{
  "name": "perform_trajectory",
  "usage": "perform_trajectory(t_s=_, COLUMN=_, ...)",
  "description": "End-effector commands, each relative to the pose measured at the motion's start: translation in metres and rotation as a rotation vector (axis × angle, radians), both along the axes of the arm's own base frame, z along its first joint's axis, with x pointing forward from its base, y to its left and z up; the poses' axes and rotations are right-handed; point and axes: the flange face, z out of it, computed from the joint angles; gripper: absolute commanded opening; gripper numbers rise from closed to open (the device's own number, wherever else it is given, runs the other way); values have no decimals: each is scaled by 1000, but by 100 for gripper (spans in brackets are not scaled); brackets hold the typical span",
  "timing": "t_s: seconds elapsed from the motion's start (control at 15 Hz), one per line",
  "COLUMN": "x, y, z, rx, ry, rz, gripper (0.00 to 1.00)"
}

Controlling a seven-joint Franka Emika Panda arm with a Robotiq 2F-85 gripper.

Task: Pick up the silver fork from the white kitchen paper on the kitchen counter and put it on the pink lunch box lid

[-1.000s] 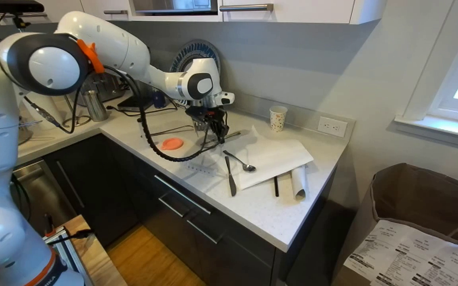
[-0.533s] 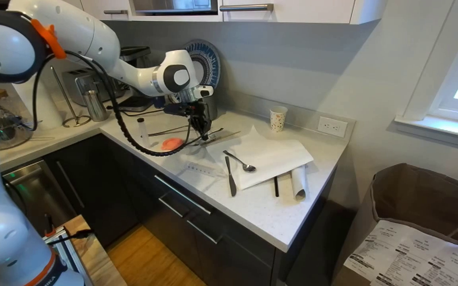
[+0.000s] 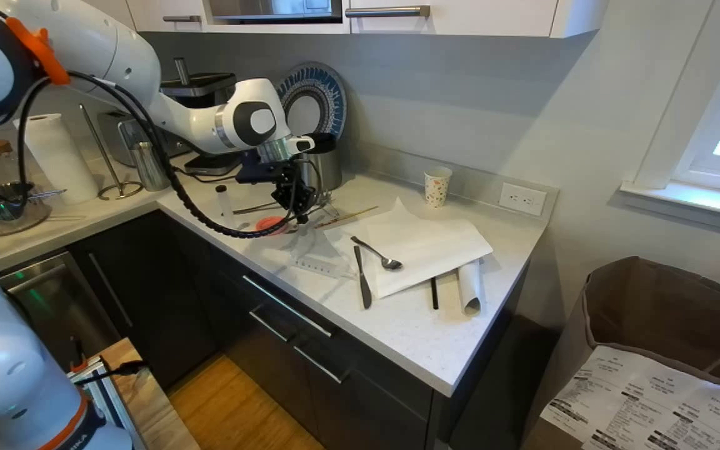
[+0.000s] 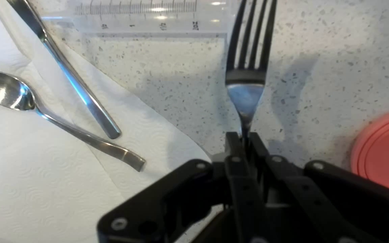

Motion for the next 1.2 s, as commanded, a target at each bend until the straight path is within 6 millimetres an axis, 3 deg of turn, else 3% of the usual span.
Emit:
perform_trajectory(t_s=0.0, x=0, y=0, z=1, rx=0, ry=1, rz=2, gripper=9)
perform_trajectory(t_s=0.13, x=0, y=-1, z=0, rx=0, ry=2, rz=3, gripper=9)
perform_trajectory(t_s=0.2, x=0, y=-1, z=0, rx=-1, ry=2, rz=3, gripper=2)
perform_trajectory(t_s=0.27, x=-1, y=2, z=-1, rx=-2, ry=14, rz=34, gripper=2)
perform_trajectory(t_s=0.6, x=-10, y=29, z=-10, rx=2, ry=113, rz=272, gripper=2)
perform_trajectory(t_s=1.13, x=-9, y=78, z=-15, rx=83, ry=143, rz=661, gripper=2)
